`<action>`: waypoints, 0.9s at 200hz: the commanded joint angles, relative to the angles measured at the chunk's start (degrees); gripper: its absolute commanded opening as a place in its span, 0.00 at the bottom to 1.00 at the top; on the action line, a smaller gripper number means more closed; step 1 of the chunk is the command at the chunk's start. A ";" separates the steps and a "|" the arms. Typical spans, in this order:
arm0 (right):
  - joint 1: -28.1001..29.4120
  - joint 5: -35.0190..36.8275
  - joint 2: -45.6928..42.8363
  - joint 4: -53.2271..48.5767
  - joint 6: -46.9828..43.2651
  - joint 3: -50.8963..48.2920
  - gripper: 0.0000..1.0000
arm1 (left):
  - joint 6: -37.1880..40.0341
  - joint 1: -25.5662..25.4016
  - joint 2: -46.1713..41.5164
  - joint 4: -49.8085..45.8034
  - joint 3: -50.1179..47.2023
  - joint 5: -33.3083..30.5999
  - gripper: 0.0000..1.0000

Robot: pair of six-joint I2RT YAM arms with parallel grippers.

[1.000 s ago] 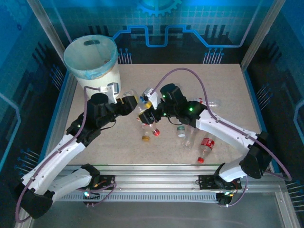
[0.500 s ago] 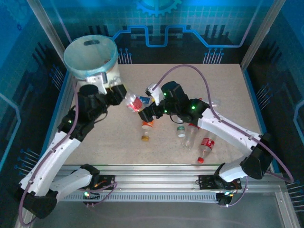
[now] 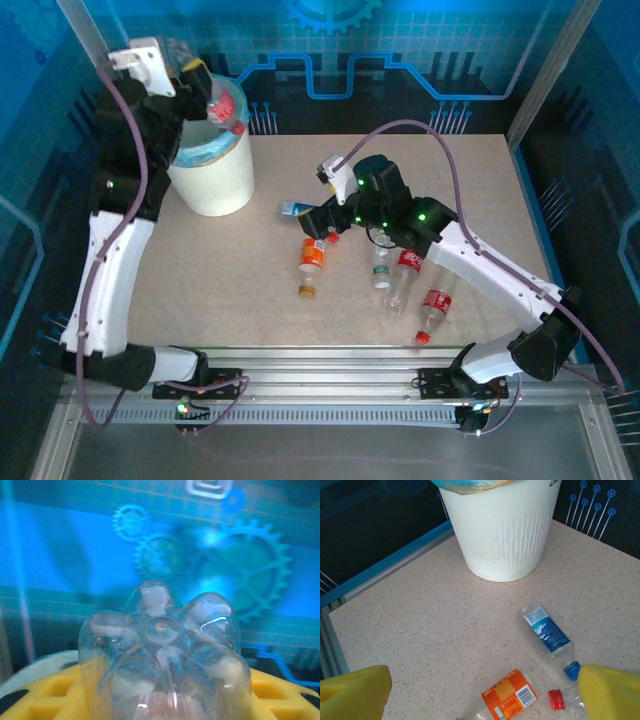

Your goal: Put the plastic bottles in the bin

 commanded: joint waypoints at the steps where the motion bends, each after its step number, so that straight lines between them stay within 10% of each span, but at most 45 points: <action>1: -0.69 -1.94 0.84 -1.87 -0.69 2.09 0.96 | 3.22 4.92 4.09 1.54 4.22 -1.76 0.43; 180: -0.84 -4.74 2.84 -3.81 3.17 -0.85 0.95 | 6.18 12.39 19.00 5.99 -8.16 20.05 0.44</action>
